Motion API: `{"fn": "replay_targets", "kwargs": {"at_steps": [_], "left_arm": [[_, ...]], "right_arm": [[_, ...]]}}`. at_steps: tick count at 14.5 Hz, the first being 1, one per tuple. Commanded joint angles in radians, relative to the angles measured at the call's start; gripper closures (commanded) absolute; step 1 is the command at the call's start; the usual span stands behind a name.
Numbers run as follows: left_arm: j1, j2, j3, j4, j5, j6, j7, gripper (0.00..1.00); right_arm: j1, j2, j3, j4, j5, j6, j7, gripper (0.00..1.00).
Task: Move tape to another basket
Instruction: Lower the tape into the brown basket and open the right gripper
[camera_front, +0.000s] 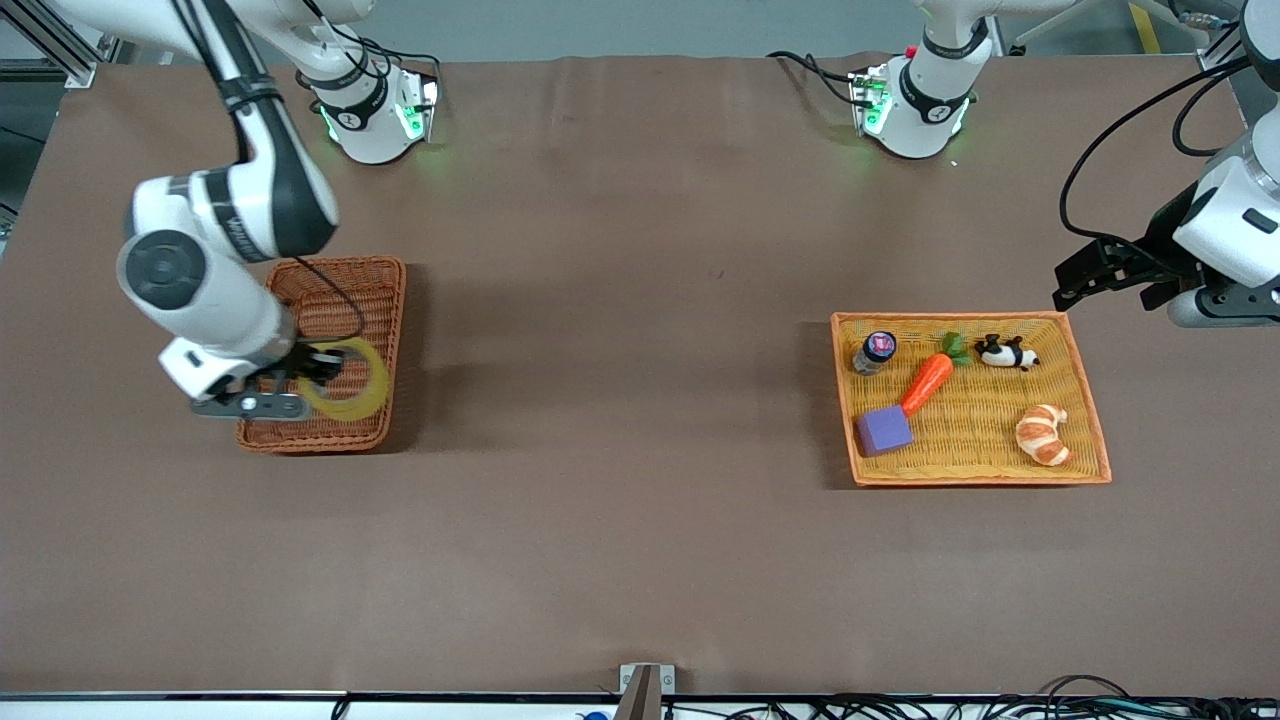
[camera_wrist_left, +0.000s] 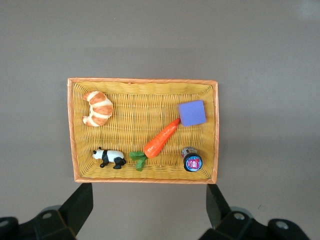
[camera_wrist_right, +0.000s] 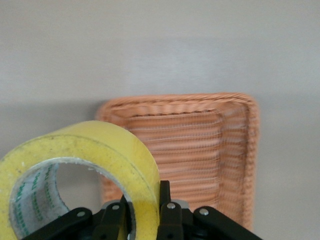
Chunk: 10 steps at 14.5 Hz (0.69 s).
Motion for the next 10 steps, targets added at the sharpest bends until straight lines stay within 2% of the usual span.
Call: {"fn": "replay_targets", "kwargs": {"at_steps": [1, 3, 6, 10], "left_arm": [[0.006, 0.004, -0.005, 0.028, 0.000, -0.025, 0.010, 0.00], [0.006, 0.004, -0.005, 0.025, 0.002, -0.025, 0.013, 0.00], [0.006, 0.005, -0.006, 0.023, 0.002, -0.023, 0.016, 0.00], [0.006, 0.005, -0.006, 0.022, 0.019, -0.023, 0.056, 0.00]], "right_arm": [[-0.002, -0.127, -0.088, -0.245, 0.030, 0.186, -0.112, 1.00], [-0.002, -0.124, -0.153, -0.323, 0.030, 0.280, -0.200, 1.00], [-0.002, -0.118, -0.162, -0.436, 0.030, 0.403, -0.211, 1.00], [-0.003, -0.068, -0.174, -0.472, 0.032, 0.472, -0.211, 0.94]]}}
